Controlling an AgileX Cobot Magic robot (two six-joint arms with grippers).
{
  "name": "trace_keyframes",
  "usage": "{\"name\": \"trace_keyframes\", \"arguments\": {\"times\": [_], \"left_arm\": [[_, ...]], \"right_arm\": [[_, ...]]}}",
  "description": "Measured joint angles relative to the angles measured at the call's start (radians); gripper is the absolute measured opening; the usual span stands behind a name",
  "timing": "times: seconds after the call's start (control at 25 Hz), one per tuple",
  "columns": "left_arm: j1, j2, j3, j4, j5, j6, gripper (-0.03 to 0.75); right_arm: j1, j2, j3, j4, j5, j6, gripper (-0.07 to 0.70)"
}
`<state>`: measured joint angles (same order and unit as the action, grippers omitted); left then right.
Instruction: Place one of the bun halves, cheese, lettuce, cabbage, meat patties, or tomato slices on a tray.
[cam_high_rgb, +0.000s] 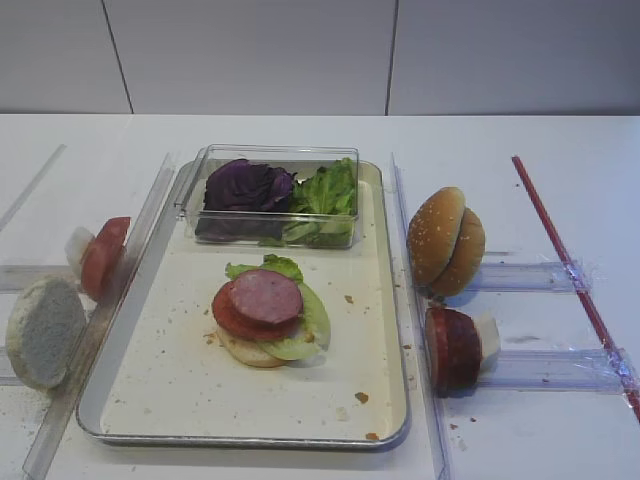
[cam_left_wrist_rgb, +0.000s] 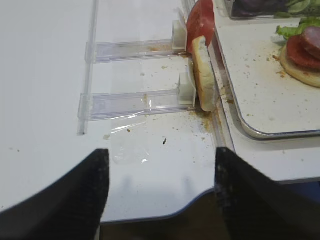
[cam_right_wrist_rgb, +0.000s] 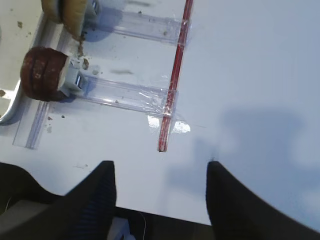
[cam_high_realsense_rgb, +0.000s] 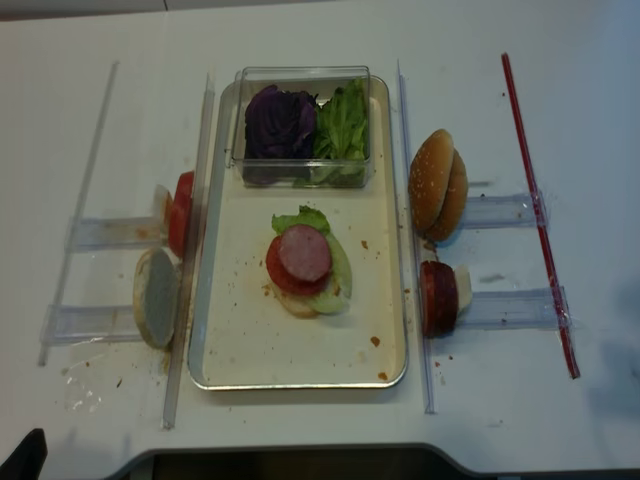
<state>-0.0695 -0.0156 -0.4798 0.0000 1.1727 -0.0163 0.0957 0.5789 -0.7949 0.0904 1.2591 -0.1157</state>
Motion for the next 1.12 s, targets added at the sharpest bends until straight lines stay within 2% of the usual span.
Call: {"name": "trace_keyframes", "arguments": {"times": [0.2, 0.48, 0.72, 1.12], "left_arm": [[0.0, 0.0, 0.0, 0.0, 0.0, 0.0, 0.433], [0.0, 0.0, 0.0, 0.0, 0.0, 0.0, 0.433], [0.0, 0.0, 0.0, 0.0, 0.0, 0.0, 0.433], [0.0, 0.0, 0.0, 0.0, 0.0, 0.0, 0.433]], "right_arm": [[0.0, -0.157, 0.024, 0.0, 0.003, -0.002, 0.424], [0.0, -0.356, 0.165, 0.015, 0.014, -0.009, 0.424], [0.0, -0.458, 0.267, 0.097, 0.017, -0.1, 0.424], [0.0, -0.586, 0.271, 0.109, 0.019, -0.123, 0.424]]}}
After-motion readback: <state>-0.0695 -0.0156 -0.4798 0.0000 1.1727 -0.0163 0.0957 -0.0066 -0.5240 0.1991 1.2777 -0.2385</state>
